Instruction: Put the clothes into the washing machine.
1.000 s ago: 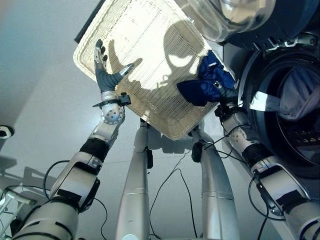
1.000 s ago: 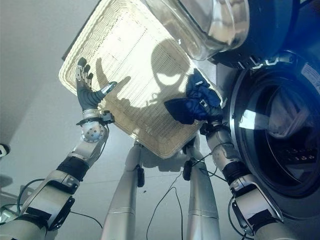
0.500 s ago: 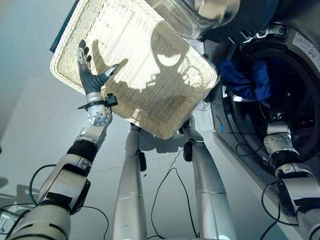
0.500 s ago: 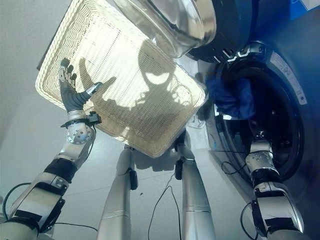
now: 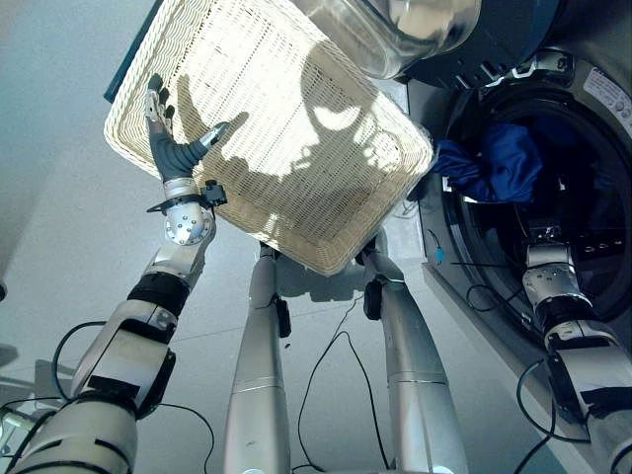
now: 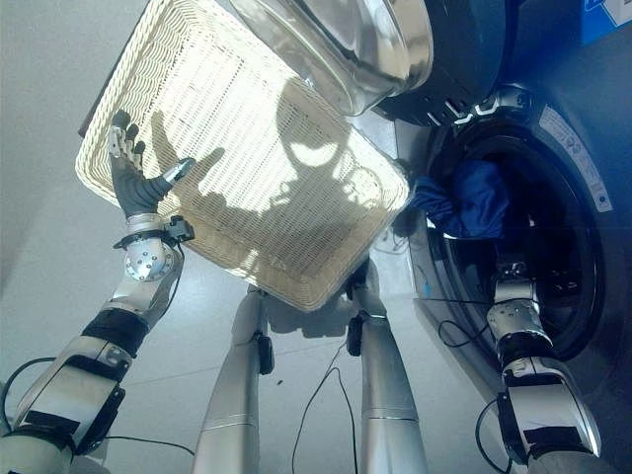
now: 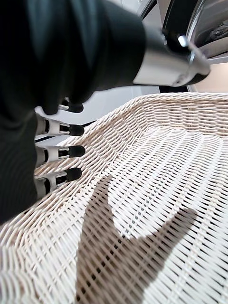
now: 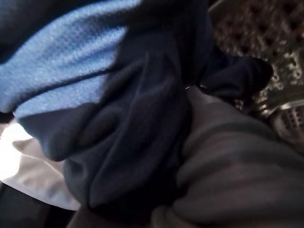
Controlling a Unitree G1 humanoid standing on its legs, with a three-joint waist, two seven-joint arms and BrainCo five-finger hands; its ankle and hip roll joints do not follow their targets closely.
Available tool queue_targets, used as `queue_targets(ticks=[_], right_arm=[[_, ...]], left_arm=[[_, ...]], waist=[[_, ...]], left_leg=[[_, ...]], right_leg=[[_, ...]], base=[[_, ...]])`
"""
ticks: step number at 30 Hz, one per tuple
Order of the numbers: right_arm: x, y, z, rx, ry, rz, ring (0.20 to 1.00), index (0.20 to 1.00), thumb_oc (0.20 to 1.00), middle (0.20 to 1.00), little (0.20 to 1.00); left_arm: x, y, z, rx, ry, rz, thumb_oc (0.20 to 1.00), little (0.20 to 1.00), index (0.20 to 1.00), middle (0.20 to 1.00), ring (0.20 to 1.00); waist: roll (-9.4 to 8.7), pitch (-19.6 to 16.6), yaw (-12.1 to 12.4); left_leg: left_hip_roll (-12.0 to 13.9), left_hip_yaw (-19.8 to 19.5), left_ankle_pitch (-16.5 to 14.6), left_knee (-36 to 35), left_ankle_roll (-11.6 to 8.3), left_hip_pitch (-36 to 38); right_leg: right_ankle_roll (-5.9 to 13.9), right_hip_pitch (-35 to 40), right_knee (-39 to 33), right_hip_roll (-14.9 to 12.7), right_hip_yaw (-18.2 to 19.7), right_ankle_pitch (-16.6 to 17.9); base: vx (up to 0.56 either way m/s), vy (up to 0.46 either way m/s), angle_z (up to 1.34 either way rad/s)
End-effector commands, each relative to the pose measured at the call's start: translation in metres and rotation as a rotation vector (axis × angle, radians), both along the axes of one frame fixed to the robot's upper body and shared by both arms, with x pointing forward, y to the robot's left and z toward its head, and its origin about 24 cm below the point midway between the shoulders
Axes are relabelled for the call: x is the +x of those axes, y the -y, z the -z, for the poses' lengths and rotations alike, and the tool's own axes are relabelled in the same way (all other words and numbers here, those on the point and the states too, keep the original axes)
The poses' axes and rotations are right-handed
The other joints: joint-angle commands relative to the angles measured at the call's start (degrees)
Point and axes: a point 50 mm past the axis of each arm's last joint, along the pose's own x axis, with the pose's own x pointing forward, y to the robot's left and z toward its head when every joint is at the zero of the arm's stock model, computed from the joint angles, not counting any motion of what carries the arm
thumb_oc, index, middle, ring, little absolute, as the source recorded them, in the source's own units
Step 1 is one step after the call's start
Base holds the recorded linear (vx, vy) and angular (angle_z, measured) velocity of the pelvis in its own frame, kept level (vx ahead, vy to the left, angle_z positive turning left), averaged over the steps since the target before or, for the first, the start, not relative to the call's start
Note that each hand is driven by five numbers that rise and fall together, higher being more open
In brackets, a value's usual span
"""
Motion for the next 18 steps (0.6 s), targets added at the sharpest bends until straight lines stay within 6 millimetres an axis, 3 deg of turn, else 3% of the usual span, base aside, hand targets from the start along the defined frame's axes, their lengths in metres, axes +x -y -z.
queue_targets(ticks=[1, 2, 3, 5, 6, 10, 14, 18], right_arm=[[-0.02, 0.042, -0.009, 0.034, -0.159, 0.258, 0.2, 0.2, 0.2, 0.2, 0.2], [-0.022, 0.047, -0.013, 0.043, -0.176, 0.291, 0.2, 0.2, 0.2, 0.2, 0.2], [-0.037, 0.071, -0.024, 0.107, -0.259, 0.449, 0.2, 0.2, 0.2, 0.2, 0.2], [-0.04, 0.075, -0.024, 0.12, -0.281, 0.474, 0.2, 0.2, 0.2, 0.2, 0.2], [-0.055, 0.093, -0.032, 0.186, -0.337, 0.589, 0.2, 0.2, 0.2, 0.2, 0.2], [-0.071, 0.112, -0.072, 0.221, -0.348, 0.722, 0.2, 0.2, 0.2, 0.2, 0.2], [-0.082, 0.125, -0.081, 0.218, -0.383, 0.715, 0.2, 0.2, 0.2, 0.2, 0.2], [-0.104, 0.14, -0.093, 0.256, -0.393, 0.867, 0.2, 0.2, 0.2, 0.2, 0.2]], left_arm=[[-0.001, -0.002, -0.024, -0.031, 0.099, 0.022, 1.0, 1.0, 1.0, 1.0, 1.0], [-0.001, -0.002, -0.023, -0.029, 0.098, 0.023, 1.0, 1.0, 1.0, 1.0, 1.0], [-0.003, -0.005, -0.023, -0.016, 0.1, 0.023, 1.0, 1.0, 1.0, 1.0, 1.0], [-0.003, -0.006, -0.021, -0.014, 0.094, 0.022, 1.0, 1.0, 1.0, 1.0, 1.0], [-0.006, -0.005, -0.019, 0.002, 0.09, 0.017, 1.0, 1.0, 1.0, 1.0, 1.0], [-0.01, -0.013, -0.023, 0.028, 0.088, 0.001, 1.0, 1.0, 1.0, 1.0, 1.0], [-0.01, -0.02, -0.031, 0.051, 0.084, -0.008, 1.0, 1.0, 1.0, 1.0, 1.0], [-0.009, -0.029, -0.041, 0.073, 0.081, -0.014, 1.0, 1.0, 1.0, 1.0, 1.0]], waist=[[-1.48, -0.9, 0.7], [-1.43, -0.9, 0.7], [-1.62, -0.9, 0.8], [-1.68, -0.9, 0.9], [-2.42, -0.9, 1.3], [-3.97, -0.9, 1.1], [-5.16, -0.9, 0.8], [-5.83, -0.9, 0.5]], left_leg=[[-3.2, 4.0, -7.4, 7.1, -0.64, 0.1], [-3.2, 4.0, -7.5, 7.2, -0.66, 0.0], [-3.2, 3.6, -7.3, 7.8, -0.57, -0.7], [-3.1, 3.4, -7.8, 7.9, -0.63, -0.3], [-3.1, 2.9, -8.0, 8.0, -0.51, -0.3], [-3.0, 2.1, -8.2, 7.9, -0.31, -0.1], [-2.9, 1.7, -8.3, 7.8, -0.06, 0.4], [-2.8, 1.4, -8.5, 8.2, 0.04, 0.5]], right_leg=[[8.54, 5.3, -16.8, 1.0, -1.0, 13.7], [8.55, 5.3, -16.8, 1.0, -1.0, 13.7], [8.43, 4.9, -16.9, 0.9, -1.1, 14.3], [8.54, 5.5, -16.8, 1.1, -1.2, 13.9], [8.68, 6.0, -17.2, 1.3, -1.5, 14.2], [8.79, 6.6, -17.9, 1.7, -1.9, 14.8], [8.67, 7.3, -18.1, 1.9, -2.1, 14.8], [8.66, 7.5, -18.0, 2.0, -2.2, 14.8]], base=[[0.01, -0.036, 0.0], [0.01, -0.074, 0.0], [0.02, -0.069, 0.0], [0.02, -0.093, 0.0], [0.0, -0.143, 0.0], [0.0, -0.103, -0.05], [0.01, -0.057, -0.02], [0.01, -0.046, -0.01]])
